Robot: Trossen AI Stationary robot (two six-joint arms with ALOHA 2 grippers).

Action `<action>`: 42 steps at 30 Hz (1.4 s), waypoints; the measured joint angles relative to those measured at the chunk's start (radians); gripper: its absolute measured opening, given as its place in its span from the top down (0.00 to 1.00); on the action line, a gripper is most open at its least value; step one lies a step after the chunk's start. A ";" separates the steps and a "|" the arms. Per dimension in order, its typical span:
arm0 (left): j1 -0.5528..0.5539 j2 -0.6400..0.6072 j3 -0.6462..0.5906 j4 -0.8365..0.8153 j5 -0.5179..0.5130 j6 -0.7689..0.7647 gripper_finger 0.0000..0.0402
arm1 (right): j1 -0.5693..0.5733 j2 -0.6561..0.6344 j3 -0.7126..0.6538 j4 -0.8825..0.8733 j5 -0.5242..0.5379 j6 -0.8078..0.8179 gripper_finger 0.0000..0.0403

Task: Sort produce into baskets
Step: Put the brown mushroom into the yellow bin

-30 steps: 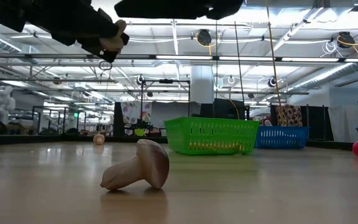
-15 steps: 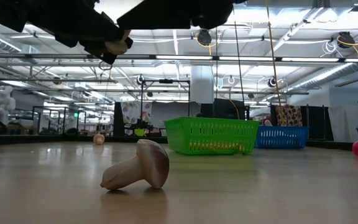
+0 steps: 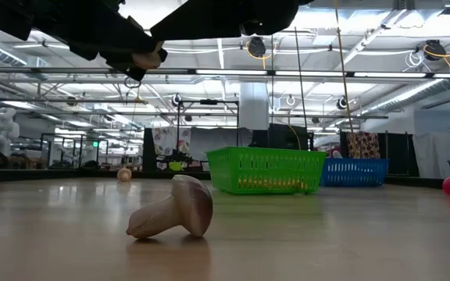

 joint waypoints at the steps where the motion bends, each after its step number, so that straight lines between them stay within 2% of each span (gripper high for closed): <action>1: -0.001 0.000 0.000 -0.001 -0.009 0.000 0.78 | -0.001 0.000 0.000 -0.001 0.001 0.000 0.92; 4: -0.001 0.000 0.000 -0.004 -0.023 0.007 0.78 | -0.002 0.000 0.000 -0.003 0.002 -0.001 0.98; 7: -0.008 0.000 0.000 -0.004 -0.029 0.030 0.75 | -0.001 0.000 0.000 -0.002 0.003 0.004 0.99; 15: -0.023 0.000 0.000 -0.002 -0.085 0.060 0.54 | -0.003 0.000 0.000 -0.012 0.010 0.069 1.00; 19: -0.022 -0.022 0.000 -0.022 -0.129 0.086 0.48 | -0.002 -0.015 -0.001 -0.092 0.009 0.163 1.00; 24: -0.022 -0.123 0.001 -0.092 -0.147 0.087 0.48 | -0.002 -0.052 0.000 -0.209 0.008 0.277 1.00; 30: -0.022 -0.281 0.002 -0.295 -0.158 0.023 0.48 | 0.011 -0.112 0.015 -0.399 -0.009 0.425 1.00; 35: -0.022 -0.357 0.002 -0.445 -0.221 -0.050 0.48 | 0.035 -0.165 0.130 -0.780 -0.130 0.670 1.00; 38: -0.022 -0.363 0.002 -0.472 -0.267 -0.076 0.48 | 0.053 -0.175 0.188 -0.987 -0.290 0.857 1.00; 42: -0.022 -0.351 0.002 -0.473 -0.278 -0.079 0.48 | 0.101 -0.174 0.203 -1.150 -0.458 1.052 1.00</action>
